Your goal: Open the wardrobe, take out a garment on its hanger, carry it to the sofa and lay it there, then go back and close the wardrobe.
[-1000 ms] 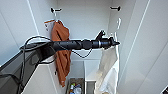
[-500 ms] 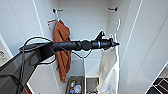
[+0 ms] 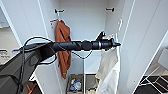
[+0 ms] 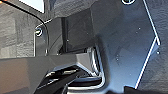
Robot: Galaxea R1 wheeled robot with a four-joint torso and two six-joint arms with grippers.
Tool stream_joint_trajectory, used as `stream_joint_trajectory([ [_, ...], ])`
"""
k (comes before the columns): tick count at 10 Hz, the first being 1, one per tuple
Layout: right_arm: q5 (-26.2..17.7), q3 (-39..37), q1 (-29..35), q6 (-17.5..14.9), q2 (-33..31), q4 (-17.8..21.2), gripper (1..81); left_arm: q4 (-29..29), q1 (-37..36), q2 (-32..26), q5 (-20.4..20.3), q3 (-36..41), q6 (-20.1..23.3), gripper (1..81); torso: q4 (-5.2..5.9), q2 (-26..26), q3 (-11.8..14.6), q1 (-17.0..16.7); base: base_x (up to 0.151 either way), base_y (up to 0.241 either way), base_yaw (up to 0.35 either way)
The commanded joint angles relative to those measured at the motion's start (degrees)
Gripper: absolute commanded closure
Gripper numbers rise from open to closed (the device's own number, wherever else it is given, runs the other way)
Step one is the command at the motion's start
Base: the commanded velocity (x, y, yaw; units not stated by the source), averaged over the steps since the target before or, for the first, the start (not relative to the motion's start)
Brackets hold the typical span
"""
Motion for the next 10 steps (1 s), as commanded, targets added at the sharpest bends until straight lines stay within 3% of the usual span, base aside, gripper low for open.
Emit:
stream_joint_trajectory([
  [1, -2.3, 0.2, 2.1, 0.0, 0.2, 0.4, 1.0, 1.8, -9.1, -1.5, -4.3, 1.7, 1.4, 81.1, 0.00, 0.0, 0.0, 0.0, -0.137, -0.067, 0.000],
  [4, -2.3, 0.2, 2.3, 0.0, 0.3, 0.4, 1.0, 2.1, -7.9, -4.0, -5.8, 3.8, 1.4, 81.1, 0.00, 0.0, 0.0, 0.0, -0.132, -0.068, 0.000],
  [8, -2.3, 0.2, 2.2, 0.0, 0.4, 0.5, 1.0, 2.3, -6.1, -4.9, -5.6, 5.3, 1.6, 81.1, 0.00, 0.0, 0.0, 0.0, 0.000, 0.000, 0.000],
  [10, -2.3, 0.2, 2.3, 0.0, 0.3, 0.5, 1.0, 4.1, -3.3, -8.1, -5.5, 10.1, 1.5, 81.1, 0.00, 0.0, 0.0, 0.0, 0.000, 0.000, 0.000],
])
